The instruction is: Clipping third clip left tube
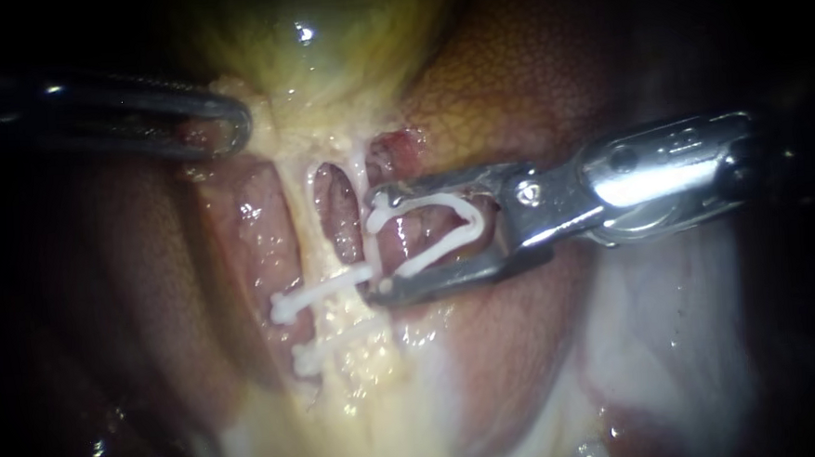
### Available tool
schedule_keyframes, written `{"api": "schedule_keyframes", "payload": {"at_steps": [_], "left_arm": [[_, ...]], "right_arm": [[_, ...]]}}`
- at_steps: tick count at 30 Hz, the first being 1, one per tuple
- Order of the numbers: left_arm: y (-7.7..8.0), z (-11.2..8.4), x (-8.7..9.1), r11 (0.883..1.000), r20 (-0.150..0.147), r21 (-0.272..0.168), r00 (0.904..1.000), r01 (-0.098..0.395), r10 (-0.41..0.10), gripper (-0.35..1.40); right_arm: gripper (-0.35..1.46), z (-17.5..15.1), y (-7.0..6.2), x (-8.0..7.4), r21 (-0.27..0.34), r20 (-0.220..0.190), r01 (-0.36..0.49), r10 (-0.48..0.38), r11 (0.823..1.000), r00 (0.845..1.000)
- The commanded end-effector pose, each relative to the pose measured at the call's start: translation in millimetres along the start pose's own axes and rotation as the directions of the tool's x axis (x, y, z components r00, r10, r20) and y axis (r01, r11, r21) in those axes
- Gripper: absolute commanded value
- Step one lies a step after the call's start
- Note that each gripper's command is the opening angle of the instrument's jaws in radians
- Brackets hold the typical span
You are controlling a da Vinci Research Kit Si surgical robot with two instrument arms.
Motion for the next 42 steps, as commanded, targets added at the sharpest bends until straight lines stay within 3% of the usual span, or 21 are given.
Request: {"api": "schedule_keyframes", "payload": {"at_steps": [1, 21, 30, 42], "left_arm": [[0.0, 0.0, 0.0, 1.0, -0.001, 0.002, 1.0, 0.0, 0.0, -0.35], [-0.7, 0.2, 0.0, 1.0, -0.002, 0.007, 1.0, 0.001, -0.001, -0.35], [-0.7, 0.3, 0.0, 1.0, -0.002, 0.007, 1.0, 0.001, -0.001, -0.35], [-0.7, 0.3, 0.0, 1.0, -0.002, 0.007, 1.0, 0.001, -0.001, -0.35]], "right_arm": [[0.43, 0.1, 0.0, -0.1, 0.002, 0.001, -0.003, 0.003, 1.0, 1.0], [0.43, 1.7, 1.9, -3.3, 0.017, 0.005, -0.039, 0.039, 0.999, 0.999], [0.43, 2.4, 2.6, -3.1, 0.034, -0.01, -0.06, 0.06, 0.998, 0.998], [0.43, 3.1, 3.5, -2.8, 0.092, -0.077, -0.117, 0.124, 0.989, 0.989]]}}
